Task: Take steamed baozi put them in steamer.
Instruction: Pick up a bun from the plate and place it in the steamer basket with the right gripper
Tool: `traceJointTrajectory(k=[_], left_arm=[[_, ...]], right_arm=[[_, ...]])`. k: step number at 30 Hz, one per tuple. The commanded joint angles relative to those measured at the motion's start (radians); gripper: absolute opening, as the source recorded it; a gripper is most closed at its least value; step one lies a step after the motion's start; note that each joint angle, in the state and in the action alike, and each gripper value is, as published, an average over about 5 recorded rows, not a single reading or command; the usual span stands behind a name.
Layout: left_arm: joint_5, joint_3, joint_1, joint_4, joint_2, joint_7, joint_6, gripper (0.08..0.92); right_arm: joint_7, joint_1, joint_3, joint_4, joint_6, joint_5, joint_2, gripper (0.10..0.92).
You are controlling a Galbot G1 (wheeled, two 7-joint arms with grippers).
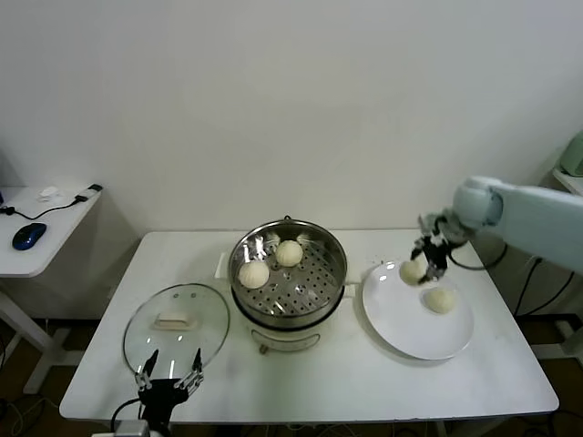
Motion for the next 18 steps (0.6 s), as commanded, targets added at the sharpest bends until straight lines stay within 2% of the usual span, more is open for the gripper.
traceJointTrajectory(k=[1,5,8,18], left_arm=[[0.002,0.001,0.000,-0.004,0.002,0.001,0.002,0.823],[0.002,0.000,0.002,-0.007,0.002,0.002,0.004,0.823],[0.000,-0.004,0.005,-0.007,0.003,0.002,0.002,0.823],[-0.002,-0.007,0.021,-0.012,-0.001,-0.001,-0.003,0.823]], right_arm=[[-0.110,0.321,-0.004,0.096,0.326,0.080,0.291,0.645],[-0.096,0.264,0.008,0.223,0.400,0.036,0.387,0.645],[-0.077,0.188,0.004,0.249,0.459,-0.023,0.443,0.644],[-0.049,-0.031,-0.002,0.115,0.557,-0.203,0.554,0.645]])
